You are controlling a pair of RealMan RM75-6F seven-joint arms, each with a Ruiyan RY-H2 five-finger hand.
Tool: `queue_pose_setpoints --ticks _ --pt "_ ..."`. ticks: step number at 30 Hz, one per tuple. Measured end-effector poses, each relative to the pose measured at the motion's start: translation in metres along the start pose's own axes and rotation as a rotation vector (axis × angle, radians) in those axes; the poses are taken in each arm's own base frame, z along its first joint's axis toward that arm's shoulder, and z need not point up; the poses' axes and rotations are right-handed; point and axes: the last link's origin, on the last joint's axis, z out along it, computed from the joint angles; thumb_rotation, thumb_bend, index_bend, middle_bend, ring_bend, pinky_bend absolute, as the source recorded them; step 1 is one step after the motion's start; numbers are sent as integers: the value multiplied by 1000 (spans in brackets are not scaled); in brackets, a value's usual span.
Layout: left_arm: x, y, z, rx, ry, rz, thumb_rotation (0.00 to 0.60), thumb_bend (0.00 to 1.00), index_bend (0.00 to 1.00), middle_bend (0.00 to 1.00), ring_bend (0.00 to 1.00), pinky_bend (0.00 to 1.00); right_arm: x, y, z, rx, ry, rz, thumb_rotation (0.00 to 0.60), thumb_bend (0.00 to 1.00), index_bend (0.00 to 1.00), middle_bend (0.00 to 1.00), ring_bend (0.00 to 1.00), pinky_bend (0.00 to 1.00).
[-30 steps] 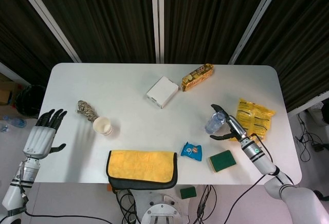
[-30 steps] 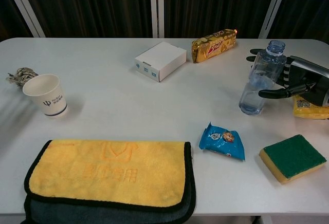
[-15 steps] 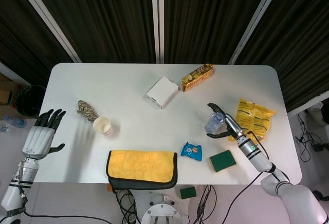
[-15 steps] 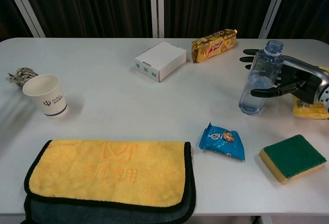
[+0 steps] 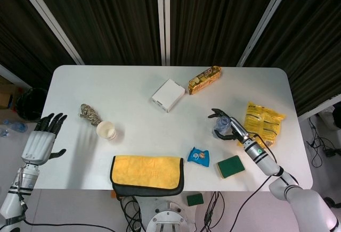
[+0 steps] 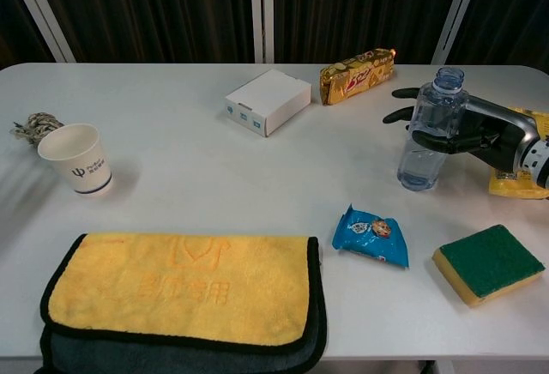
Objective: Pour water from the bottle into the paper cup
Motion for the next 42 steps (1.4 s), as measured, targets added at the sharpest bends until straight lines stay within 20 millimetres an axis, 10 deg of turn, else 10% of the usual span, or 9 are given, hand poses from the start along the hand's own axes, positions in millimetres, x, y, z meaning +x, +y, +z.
queue_pose_setpoints --ticks 6,12,42 --pt "-1 0 0 0 0 -2 600 34 54 63 17 122 1 0 0 1 12 -22 600 508 582 409 241 222" --pt "0 0 0 -1 1 -1 600 35 54 63 17 122 1 0 2 5 44 -15 600 475 692 483 312 280" --pt "-37 28 29 -151 -111 -116 600 39 53 85 18 132 49 -46 -15 200 240 -19 600 461 822 559 389 337"
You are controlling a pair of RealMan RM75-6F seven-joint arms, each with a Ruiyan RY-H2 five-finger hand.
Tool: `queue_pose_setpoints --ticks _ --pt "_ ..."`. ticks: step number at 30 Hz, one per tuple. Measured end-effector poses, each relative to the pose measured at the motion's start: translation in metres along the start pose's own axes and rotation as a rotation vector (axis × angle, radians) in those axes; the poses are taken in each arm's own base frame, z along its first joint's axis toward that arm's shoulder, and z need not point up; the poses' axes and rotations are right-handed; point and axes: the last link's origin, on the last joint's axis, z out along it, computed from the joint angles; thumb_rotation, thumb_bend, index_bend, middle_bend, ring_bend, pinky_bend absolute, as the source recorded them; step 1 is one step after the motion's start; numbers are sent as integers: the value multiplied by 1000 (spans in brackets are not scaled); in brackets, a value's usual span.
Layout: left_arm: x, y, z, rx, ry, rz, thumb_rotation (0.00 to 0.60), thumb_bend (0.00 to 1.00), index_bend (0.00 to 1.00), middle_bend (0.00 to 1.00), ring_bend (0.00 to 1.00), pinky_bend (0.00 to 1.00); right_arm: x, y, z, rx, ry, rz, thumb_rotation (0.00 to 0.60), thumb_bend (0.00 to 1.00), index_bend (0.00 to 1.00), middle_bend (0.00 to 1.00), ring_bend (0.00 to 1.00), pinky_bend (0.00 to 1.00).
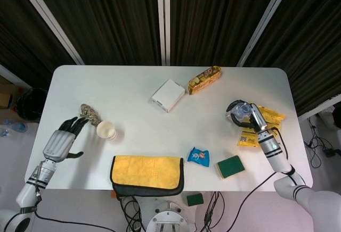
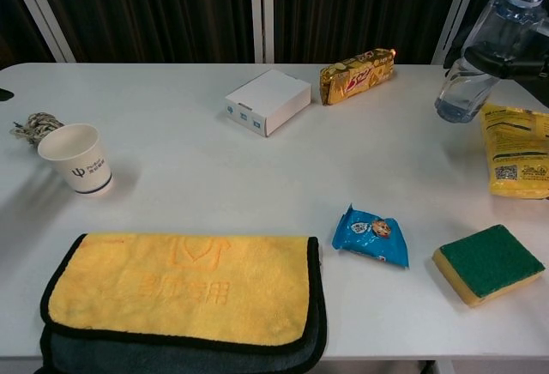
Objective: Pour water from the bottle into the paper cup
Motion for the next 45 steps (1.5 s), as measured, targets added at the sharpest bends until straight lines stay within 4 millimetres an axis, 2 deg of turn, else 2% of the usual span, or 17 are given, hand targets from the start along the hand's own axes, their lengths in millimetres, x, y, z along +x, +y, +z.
queue_pose_setpoints --ticks 11,19,30,36,45 --pt "-12 15 44 -49 -8 -207 600 39 40 85 18 134 13 -33 3 82 20 -42 600 461 824 559 390 339" --pt "-20 16 62 -22 -51 -332 600 39 39 85 19 134 14 -49 0 113 19 -78 600 461 825 559 389 339" --pt "-31 20 76 -22 -106 -501 600 40 64 123 25 135 15 -56 1 117 24 -102 600 461 826 559 389 341" --pt "-32 18 79 -17 -95 -510 600 39 154 185 51 147 15 -60 3 121 30 -100 600 456 826 559 389 341" --pt "-32 14 76 -1 -72 -508 600 53 209 263 71 162 16 -57 0 114 33 -103 600 453 826 559 389 341"
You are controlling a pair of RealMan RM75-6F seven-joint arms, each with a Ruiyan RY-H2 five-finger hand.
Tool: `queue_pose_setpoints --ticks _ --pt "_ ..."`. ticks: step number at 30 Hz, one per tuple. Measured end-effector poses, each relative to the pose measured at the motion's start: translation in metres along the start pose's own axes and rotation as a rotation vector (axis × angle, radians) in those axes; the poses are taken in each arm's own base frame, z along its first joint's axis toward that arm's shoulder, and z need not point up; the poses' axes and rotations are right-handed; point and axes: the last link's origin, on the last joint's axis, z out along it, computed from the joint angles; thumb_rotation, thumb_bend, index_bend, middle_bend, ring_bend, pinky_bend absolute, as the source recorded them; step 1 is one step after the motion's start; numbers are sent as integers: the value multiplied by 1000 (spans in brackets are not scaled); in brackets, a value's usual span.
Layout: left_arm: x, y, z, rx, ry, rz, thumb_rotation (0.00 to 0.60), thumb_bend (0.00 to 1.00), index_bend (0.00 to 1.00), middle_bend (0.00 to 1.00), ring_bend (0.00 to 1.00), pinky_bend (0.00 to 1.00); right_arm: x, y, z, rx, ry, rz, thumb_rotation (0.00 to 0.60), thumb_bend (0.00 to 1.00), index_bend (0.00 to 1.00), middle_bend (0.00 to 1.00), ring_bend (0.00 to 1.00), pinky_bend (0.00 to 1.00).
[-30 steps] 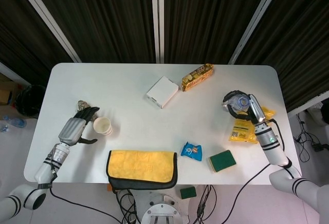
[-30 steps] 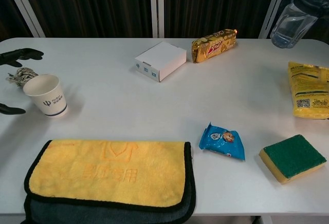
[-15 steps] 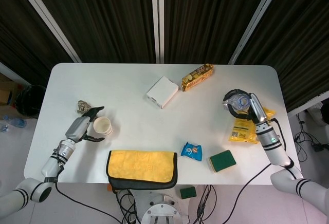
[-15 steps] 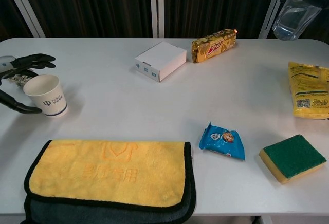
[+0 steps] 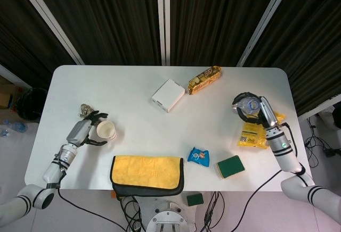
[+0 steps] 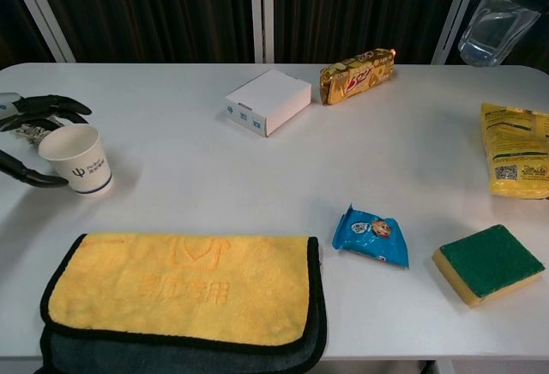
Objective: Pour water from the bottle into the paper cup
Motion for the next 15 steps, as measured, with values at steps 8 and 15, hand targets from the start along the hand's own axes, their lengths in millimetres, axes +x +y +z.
queue_pose_setpoints --ticks 8,15 --pt "-3 4 3 -15 0 -12 600 121 284 351 92 162 0 1 -2 0 1 -9 600 453 826 559 389 341" --pt "-1 8 6 -27 21 -28 600 159 346 413 118 177 0 5 -3 -15 -3 -11 600 453 826 559 389 341"
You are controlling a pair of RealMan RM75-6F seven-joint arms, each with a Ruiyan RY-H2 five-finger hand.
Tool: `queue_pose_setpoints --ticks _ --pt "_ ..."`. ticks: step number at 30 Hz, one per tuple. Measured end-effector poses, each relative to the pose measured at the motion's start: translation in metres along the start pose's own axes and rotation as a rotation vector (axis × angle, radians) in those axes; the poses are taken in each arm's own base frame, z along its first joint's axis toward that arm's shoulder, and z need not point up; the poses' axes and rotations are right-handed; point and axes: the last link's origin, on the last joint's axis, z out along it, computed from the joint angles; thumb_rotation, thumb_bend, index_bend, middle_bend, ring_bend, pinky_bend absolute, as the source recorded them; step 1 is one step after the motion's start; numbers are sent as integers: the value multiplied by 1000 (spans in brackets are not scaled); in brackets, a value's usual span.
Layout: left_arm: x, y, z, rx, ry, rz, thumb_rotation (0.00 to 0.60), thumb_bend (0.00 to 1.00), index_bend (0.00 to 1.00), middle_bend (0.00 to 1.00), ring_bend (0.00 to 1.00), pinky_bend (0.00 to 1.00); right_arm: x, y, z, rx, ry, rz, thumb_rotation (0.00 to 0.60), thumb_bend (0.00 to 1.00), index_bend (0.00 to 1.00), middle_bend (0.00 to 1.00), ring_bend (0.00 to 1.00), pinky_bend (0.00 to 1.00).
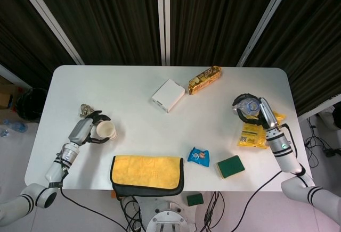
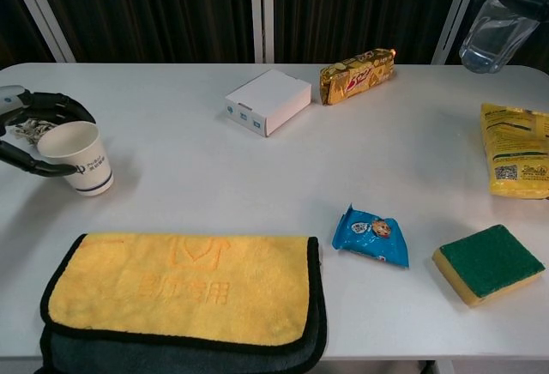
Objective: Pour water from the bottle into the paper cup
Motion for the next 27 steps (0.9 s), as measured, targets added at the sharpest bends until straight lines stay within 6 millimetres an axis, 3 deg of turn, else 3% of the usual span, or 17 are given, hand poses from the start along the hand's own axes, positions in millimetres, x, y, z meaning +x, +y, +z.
queue_pose_setpoints --ticks 9,16,27 --pt "-3 12 5 -29 -24 -2 600 159 359 427 119 177 0 2 -3 0 -3 -1 600 454 826 560 389 341" --pt "-11 42 24 -107 -66 20 600 157 359 428 119 177 -1 0 -3 4 -5 -4 600 453 826 559 389 341" --pt "-52 88 60 -193 -129 9 600 151 363 441 131 168 2 -8 -1 13 -2 -21 600 459 827 560 389 341"
